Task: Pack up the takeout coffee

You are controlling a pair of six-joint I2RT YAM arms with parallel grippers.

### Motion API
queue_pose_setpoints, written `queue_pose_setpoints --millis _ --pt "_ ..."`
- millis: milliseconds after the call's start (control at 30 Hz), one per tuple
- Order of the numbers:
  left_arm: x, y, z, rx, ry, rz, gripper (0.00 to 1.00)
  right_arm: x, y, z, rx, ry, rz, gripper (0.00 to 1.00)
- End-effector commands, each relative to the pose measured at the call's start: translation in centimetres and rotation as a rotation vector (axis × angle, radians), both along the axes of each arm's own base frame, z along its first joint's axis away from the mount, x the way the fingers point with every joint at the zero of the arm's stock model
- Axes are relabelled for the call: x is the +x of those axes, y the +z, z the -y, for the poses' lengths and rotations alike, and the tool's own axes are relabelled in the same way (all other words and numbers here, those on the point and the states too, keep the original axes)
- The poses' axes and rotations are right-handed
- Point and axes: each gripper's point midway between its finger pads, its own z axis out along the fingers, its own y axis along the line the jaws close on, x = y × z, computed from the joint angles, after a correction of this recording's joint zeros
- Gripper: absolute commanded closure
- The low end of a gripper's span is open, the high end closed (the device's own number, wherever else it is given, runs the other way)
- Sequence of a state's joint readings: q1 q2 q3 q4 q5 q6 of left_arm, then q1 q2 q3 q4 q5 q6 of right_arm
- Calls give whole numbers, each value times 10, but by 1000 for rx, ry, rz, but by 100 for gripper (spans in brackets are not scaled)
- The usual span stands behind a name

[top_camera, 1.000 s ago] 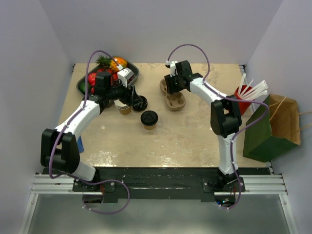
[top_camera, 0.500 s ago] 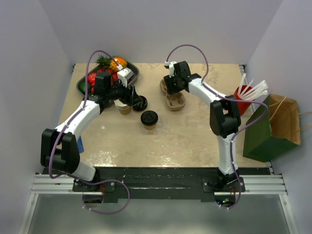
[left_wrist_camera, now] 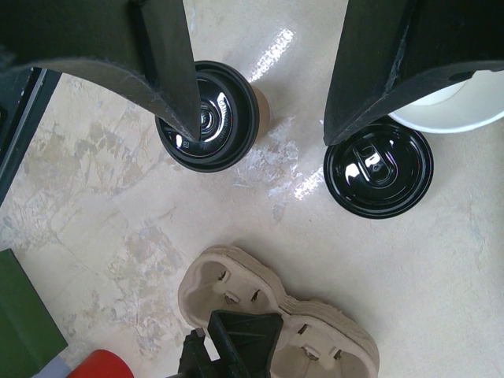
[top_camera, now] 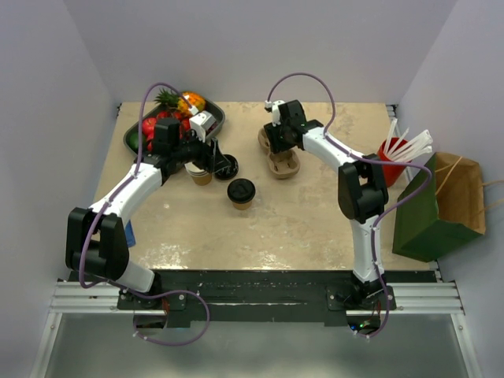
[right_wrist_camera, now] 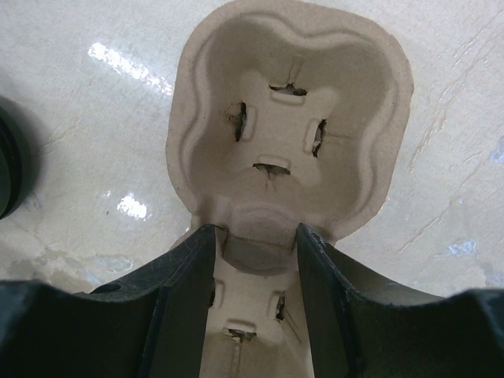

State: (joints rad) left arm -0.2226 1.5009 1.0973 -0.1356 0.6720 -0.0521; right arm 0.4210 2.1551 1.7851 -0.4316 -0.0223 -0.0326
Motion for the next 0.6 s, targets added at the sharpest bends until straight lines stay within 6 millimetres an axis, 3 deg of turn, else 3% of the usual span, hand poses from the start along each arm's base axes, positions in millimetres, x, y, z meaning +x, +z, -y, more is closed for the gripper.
queue_pose_setpoints --millis 0,233,333,500,567 --pt "3 16 -3 -20 17 54 32 -4 -9 -1 -9 -19 -17 52" --pt "3 15 -3 -20 19 53 32 -5 -12 0 -9 -24 -24 54" --pt "3 15 -4 -19 21 53 32 -3 -6 -2 -2 -22 -9 60" --pt "3 15 -3 -24 18 53 32 5 30 -7 34 -4 63 83" --pt "3 16 -3 -25 18 56 32 7 47 -9 50 3 94 85"
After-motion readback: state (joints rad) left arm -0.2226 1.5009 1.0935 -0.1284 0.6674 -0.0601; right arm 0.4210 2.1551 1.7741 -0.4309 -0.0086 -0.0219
